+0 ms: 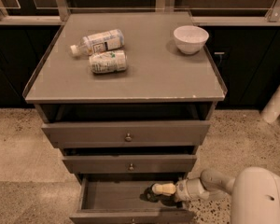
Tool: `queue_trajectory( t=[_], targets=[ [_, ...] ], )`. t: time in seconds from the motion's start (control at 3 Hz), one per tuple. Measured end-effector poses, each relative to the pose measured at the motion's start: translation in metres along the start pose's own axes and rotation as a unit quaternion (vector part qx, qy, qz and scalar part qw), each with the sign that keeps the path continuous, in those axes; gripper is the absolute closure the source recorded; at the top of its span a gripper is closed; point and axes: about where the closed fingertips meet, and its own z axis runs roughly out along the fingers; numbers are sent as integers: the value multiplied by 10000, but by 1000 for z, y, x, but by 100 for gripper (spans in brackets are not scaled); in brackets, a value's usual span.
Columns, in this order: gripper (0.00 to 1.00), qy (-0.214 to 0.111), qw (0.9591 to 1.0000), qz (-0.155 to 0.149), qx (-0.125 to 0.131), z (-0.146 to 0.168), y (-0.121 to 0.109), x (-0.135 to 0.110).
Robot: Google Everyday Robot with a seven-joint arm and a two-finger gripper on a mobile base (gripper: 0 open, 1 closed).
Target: Place green can into bottom drawer
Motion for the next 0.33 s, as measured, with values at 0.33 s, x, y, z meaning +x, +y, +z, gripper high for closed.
queue_trajectory(
  t=[0.33],
  targets=[
    [0,0,10000,0,0,0,0,0]
  ],
)
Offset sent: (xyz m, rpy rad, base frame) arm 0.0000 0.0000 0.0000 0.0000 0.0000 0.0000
